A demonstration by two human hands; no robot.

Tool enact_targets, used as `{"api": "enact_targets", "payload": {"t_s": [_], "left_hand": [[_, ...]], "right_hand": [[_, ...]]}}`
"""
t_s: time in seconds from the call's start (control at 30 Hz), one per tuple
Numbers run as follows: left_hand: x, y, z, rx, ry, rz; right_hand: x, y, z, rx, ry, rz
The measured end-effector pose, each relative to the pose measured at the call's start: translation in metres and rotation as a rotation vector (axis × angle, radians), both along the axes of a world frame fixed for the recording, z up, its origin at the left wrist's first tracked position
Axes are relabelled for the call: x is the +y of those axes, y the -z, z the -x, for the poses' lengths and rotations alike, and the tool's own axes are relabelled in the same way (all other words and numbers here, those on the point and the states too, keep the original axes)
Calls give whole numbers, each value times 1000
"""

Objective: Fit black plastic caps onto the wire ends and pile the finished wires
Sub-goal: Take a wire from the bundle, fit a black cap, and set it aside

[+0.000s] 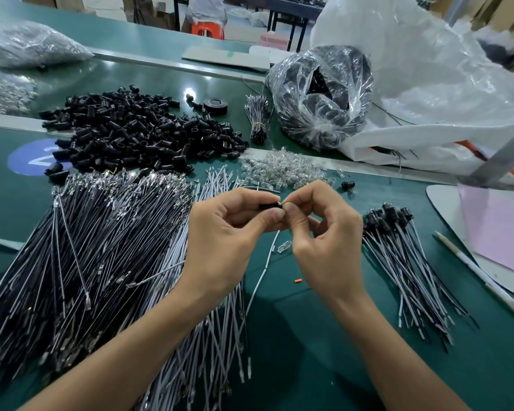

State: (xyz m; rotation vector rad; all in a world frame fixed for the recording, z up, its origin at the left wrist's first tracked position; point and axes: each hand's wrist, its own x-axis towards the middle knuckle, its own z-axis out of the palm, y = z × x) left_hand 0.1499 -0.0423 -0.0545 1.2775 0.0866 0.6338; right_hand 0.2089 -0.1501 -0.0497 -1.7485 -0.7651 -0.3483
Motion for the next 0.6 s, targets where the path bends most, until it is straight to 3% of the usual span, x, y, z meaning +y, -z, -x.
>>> {"api": "enact_targets", "payload": {"t_s": [0.27,0.6], "left_hand": [[-1,-3,-1,14,-36,11],[7,-3,1,36,10,-144]], "right_hand": [[0,2,1,-59,10,-31],[-6,3,-5,-133,25,53]]}}
